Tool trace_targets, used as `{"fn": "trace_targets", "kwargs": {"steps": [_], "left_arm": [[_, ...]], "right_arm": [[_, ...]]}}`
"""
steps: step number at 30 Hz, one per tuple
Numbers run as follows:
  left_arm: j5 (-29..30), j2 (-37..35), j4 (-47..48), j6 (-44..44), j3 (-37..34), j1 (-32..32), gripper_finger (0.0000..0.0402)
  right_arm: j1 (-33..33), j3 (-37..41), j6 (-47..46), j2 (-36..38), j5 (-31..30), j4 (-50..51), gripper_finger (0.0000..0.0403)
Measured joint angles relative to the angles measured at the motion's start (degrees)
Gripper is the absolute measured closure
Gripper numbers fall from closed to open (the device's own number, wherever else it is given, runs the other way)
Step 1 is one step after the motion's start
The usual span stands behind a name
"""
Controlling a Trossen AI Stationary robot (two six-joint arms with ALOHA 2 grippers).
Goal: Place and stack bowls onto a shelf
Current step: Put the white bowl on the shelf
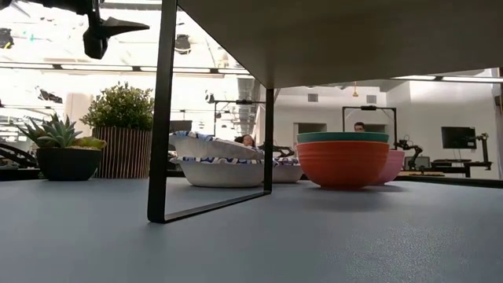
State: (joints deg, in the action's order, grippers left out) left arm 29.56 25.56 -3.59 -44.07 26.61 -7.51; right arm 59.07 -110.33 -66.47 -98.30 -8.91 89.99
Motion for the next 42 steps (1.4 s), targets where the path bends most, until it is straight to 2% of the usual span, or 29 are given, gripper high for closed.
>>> {"fn": "trace_targets", "kwargs": {"steps": [3, 6, 10, 15, 17, 19, 23, 26, 28, 31, 34, 42], "left_arm": [[-3.6, 2.6, 0.3, 1.1, 1.0, 0.0, 0.0159], [-6.0, 8.5, 2.6, 3.6, 4.7, 0.0, 0.0159], [-8.9, 18.3, 13.2, 8.2, 13.8, 0.0, 0.0159], [-9.1, 28.3, 33.4, 10.2, 28.6, 0.0, 0.0159], [-8.0, 30.9, 39.9, 9.1, 33.8, 0.0, 0.0159], [-6.9, 32.4, 44.4, 8.2, 38.4, 0.0, 0.0159], [-5.4, 32.4, 49.6, 7.9, 45.3, 0.0, 0.0159], [-4.0, 30.6, 50.3, 7.9, 48.6, 0.0, 0.0159], [-2.8, 29.0, 50.2, 7.8, 50.2, 0.0, 0.0159], [-1.7, 26.8, 50.3, 7.8, 51.2, 0.0, 0.0159], [-1.7, 24.8, 50.6, 7.8, 51.3, 0.0, 0.0159], [-0.5, 22.9, 51.9, 7.6, 51.2, 0.0, 0.0159]], "right_arm": [[-1.7, -3.1, 0.1, 1.7, -0.8, 0.0, 0.0178], [-3.4, -5.9, 0.4, 3.6, -3.5, 0.0, 0.0184], [-5.7, -7.8, 4.3, 6.3, -10.2, 0.0, 0.0196], [-12.6, -8.1, 18.4, 9.4, -22.4, 0.0, 0.0207], [-17.3, -8.1, 25.5, 10.1, -28.0, -0.4, 0.0210], [-23.8, -8.1, 34.2, 10.2, -29.7, -2.6, 0.0211], [-37.2, -8.1, 53.2, 7.8, -26.0, -12.4, 0.0210], [-45.7, -8.1, 64.7, 4.0, -19.3, -22.3, 0.0210], [-50.0, -8.1, 68.8, 1.4, -13.6, -27.7, 0.0210], [-55.5, -8.1, 69.6, -2.2, -6.9, -34.5, 0.0209], [-58.3, -8.1, 68.6, -6.6, -4.5, -37.7, 0.0209], [-57.4, -8.0, 70.0, -18.2, 0.0, -40.6, 0.0209]]}}
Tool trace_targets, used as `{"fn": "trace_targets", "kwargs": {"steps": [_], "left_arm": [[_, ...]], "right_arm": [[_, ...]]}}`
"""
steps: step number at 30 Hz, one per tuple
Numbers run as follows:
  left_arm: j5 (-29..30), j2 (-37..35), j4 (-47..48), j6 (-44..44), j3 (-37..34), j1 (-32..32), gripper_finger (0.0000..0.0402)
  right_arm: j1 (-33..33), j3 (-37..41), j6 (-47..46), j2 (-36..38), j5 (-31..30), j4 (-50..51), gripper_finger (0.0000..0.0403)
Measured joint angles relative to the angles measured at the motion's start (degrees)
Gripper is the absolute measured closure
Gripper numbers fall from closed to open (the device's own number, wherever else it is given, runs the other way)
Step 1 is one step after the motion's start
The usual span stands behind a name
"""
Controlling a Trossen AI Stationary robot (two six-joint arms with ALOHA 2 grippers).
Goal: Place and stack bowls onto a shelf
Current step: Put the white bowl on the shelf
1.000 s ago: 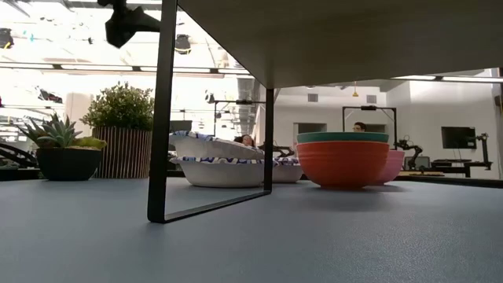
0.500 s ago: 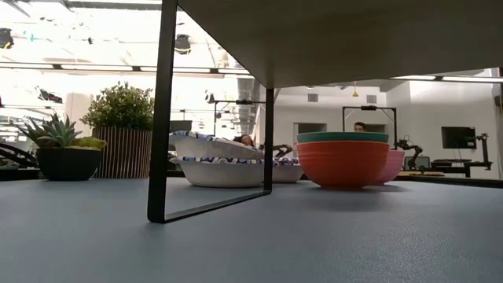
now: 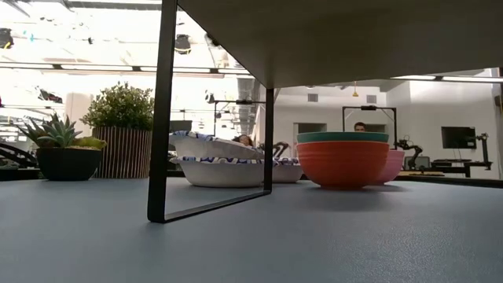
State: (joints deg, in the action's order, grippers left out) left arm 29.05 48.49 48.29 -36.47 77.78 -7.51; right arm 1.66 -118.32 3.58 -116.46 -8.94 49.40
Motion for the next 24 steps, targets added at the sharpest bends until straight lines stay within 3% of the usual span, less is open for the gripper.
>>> {"fn": "trace_targets", "kwargs": {"steps": [11, 24], "left_arm": [[0.3, 0.0, 0.4, -0.8, 0.0, 0.0, 0.0159], [0.3, 0.0, 0.4, -3.4, 0.0, 0.0, 0.0159]], "right_arm": [[0.5, -0.1, -2.8, -8.3, 3.3, -3.3, 0.0209], [-0.4, -0.4, -8.0, -10.9, 2.4, -11.8, 0.0209]]}}
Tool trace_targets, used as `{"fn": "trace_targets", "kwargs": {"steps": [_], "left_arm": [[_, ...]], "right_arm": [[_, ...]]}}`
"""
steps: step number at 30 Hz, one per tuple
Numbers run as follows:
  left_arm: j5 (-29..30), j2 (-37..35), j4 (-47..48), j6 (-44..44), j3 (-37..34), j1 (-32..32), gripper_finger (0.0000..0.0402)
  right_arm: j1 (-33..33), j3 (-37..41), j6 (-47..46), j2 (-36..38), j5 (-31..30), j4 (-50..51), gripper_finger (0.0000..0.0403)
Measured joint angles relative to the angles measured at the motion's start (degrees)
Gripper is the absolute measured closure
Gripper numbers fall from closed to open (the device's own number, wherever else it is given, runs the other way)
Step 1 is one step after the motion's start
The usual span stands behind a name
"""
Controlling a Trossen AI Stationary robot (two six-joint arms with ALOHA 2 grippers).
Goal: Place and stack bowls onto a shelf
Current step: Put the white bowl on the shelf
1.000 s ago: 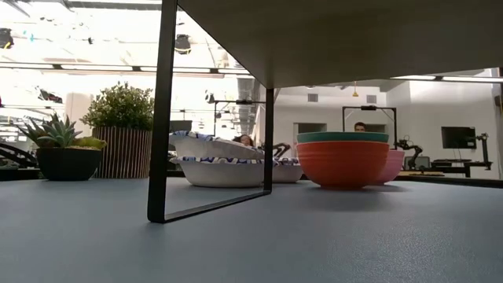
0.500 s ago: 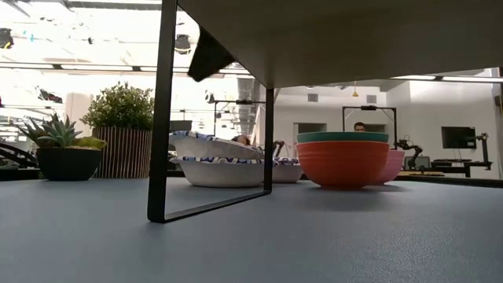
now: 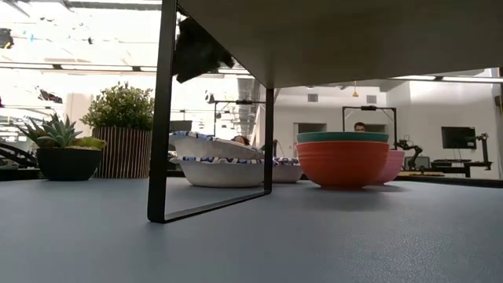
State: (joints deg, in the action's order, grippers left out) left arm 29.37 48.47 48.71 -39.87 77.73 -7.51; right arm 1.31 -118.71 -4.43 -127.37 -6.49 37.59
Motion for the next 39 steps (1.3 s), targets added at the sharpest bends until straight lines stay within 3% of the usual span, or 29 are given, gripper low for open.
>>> {"fn": "trace_targets", "kwargs": {"steps": [5, 23, 39], "left_arm": [[0.0, 0.0, 0.4, -0.4, 0.0, 0.0, 0.0159], [-0.2, 0.0, 0.8, -0.5, 0.0, 0.0, 0.0159], [-0.7, 0.0, 1.8, -0.6, 0.0, 0.0, 0.0159]], "right_arm": [[0.0, 0.3, -1.7, -3.8, 0.3, 0.0, 0.0209], [-0.3, 0.3, -1.6, -5.1, -4.6, 6.1, 0.0209], [-2.5, 0.5, -2.9, -4.9, -1.9, 9.2, 0.0209]]}}
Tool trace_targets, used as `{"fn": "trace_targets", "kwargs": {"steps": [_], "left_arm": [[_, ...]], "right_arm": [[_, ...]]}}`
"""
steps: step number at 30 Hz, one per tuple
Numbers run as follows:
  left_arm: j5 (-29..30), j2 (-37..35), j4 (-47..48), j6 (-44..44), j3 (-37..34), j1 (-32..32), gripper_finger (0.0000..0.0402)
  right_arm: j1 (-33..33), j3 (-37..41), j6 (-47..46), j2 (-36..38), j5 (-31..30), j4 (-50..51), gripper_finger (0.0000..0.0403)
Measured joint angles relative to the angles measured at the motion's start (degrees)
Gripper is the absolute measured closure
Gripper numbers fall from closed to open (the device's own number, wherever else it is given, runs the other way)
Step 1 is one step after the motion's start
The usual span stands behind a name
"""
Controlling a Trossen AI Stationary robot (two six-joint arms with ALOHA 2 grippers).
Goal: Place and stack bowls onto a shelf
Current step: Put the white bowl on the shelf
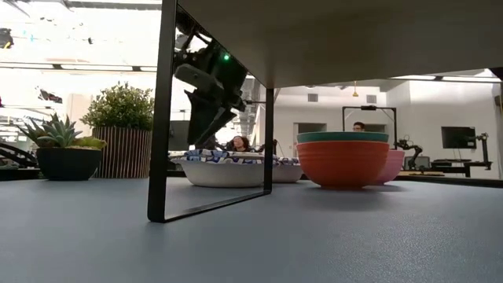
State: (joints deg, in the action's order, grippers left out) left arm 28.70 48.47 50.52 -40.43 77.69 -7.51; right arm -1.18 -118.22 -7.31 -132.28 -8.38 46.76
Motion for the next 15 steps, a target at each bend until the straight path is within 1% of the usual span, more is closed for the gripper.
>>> {"fn": "trace_targets", "kwargs": {"steps": [2, 5, 7, 8, 10, 12, 15], "left_arm": [[0.0, 0.0, 0.1, -0.5, 0.0, 0.0, 0.0159], [0.3, 0.0, 0.3, -0.6, 0.0, 0.0, 0.0159], [0.5, -0.1, 0.4, -0.6, 0.0, 0.0, 0.0159], [0.5, -0.1, 0.4, -0.6, 0.0, 0.0, 0.0159], [0.5, -0.2, 0.8, -1.0, 0.0, 0.0, 0.0159], [0.4, -0.1, 1.6, -1.5, 0.0, 0.0, 0.0159], [0.5, -0.1, 2.4, -2.3, 0.0, 0.0, 0.0159]], "right_arm": [[-1.3, -2.1, -1.2, 1.2, -0.6, 3.3, 0.0209], [-3.5, -5.9, -2.9, 3.4, -4.3, 7.0, 0.0209], [-5.2, -7.3, -5.3, 3.9, -6.7, 10.8, 0.0209], [-6.2, -7.6, -7.3, 3.9, -7.0, 12.9, 0.0209], [-8.3, -7.6, -12.0, 3.3, -5.9, 16.8, 0.0209], [-10.3, -6.8, -15.8, 3.2, -3.3, 19.9, 0.0209], [-12.8, -5.2, -19.4, 3.3, 0.3, 20.5, 0.0209]]}}
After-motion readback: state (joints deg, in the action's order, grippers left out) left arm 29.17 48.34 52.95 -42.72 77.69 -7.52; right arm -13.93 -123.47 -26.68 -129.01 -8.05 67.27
